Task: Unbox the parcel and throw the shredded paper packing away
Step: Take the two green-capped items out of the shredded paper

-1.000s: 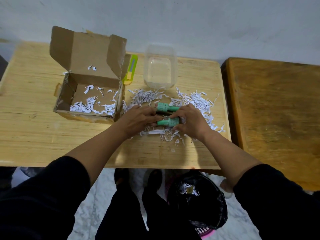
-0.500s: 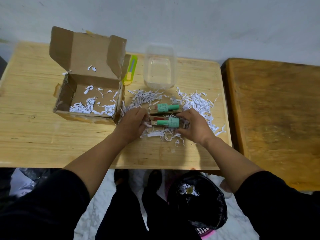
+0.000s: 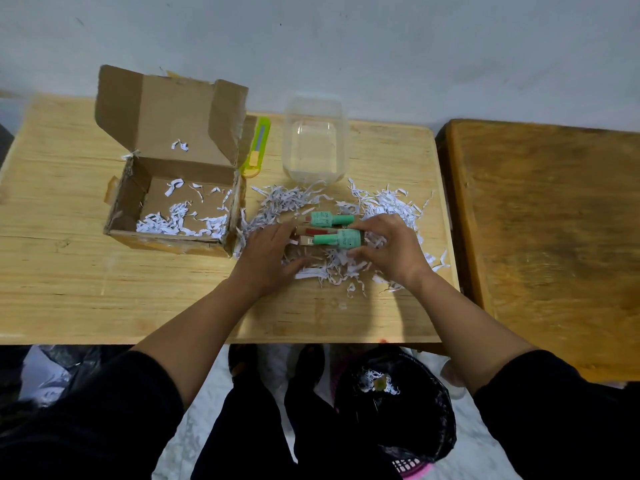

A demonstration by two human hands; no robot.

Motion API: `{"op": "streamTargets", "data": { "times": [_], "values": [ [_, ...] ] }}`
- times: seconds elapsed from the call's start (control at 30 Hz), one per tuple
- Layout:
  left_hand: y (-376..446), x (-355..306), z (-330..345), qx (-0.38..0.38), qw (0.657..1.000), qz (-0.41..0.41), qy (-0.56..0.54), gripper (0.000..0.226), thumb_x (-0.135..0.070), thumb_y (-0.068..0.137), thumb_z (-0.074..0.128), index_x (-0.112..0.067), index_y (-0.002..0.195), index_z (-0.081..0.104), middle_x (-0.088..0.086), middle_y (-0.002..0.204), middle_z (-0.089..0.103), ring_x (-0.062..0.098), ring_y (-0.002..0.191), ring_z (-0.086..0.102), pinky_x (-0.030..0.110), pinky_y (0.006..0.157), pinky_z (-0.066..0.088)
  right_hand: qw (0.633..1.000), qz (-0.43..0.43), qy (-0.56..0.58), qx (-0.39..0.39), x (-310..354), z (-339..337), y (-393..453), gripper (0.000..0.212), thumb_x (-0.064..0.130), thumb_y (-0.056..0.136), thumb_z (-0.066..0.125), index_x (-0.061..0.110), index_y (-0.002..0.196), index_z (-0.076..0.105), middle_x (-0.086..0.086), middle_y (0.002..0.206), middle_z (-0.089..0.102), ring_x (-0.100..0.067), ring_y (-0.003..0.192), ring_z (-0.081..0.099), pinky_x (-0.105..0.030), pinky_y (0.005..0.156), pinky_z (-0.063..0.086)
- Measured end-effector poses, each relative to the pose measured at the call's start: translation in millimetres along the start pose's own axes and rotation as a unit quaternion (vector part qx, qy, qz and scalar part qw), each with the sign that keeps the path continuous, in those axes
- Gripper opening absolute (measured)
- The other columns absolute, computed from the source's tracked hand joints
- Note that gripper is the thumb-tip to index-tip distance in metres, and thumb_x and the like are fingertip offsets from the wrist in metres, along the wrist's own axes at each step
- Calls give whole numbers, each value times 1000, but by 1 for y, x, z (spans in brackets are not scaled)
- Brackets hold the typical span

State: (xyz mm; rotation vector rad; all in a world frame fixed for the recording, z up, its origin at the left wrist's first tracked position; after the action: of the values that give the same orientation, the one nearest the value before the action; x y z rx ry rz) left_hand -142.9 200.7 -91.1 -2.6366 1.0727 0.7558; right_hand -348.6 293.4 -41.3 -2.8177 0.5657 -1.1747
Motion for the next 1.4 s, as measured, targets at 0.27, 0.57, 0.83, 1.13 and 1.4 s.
{"op": "streamTargets", "data": {
  "times": [0.27, 0.57, 0.83, 1.13, 1.4],
  "values": [
    [0, -16, 5, -51, 997, -17, 62, 70, -60, 75, 48, -15, 129, 48, 10, 127, 56, 23, 118, 45, 41, 93, 33, 980, 33, 174, -89, 11, -11, 6, 46, 18, 66, 81, 19, 109, 66, -4, 104, 64, -20, 85, 65, -29, 76, 54],
    [1, -27, 24, 31, 982, -164, 91, 107, -73, 77, 40, -10, 148, -8, 7, 158, -13, 21, 144, -18, 46, 113, -15, 949, 122, 236, -169, -8, -23, 26, 38, 14, 73, 76, 19, 108, 64, -9, 98, 64, -11, 80, 58, -25, 71, 56],
    [7, -32, 22, 91, 963, -197, 157, 102, -75, 80, 33, -10, 148, -7, 3, 159, -6, 19, 145, -11, 49, 115, -2, 944, 147, 193, -222, -26, -40, 80, 46, 16, 76, 72, 15, 120, 59, -4, 111, 64, -12, 95, 61, -24, 77, 55],
    [11, -36, 16, 99, 962, -210, 144, 102, -77, 77, 32, -13, 149, -2, 2, 159, -7, 16, 145, -12, 47, 116, -6, 958, 184, 1, -222, -48, -44, 131, 43, 30, 82, 65, 13, 122, 58, -9, 121, 61, -21, 112, 54, -24, 90, 40],
    [10, -35, 16, 103, 961, -212, 147, 102, -77, 77, 31, -13, 149, 0, 2, 159, -6, 16, 145, -11, 46, 116, -5, 966, 141, -59, -207, -45, -36, 128, 53, 37, 84, 61, 13, 131, 48, -9, 123, 58, -24, 116, 49, -32, 93, 39]
  ]
}}
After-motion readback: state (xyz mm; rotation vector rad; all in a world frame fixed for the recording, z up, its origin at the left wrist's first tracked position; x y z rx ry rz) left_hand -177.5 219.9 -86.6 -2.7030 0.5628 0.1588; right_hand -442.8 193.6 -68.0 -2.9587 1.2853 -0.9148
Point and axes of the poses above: each hand's wrist, its own y-axis towards the middle knuckle, its own z-axis out of the palm, x = y × z, the point moved 2 cm from there along y, towards the middle knuckle
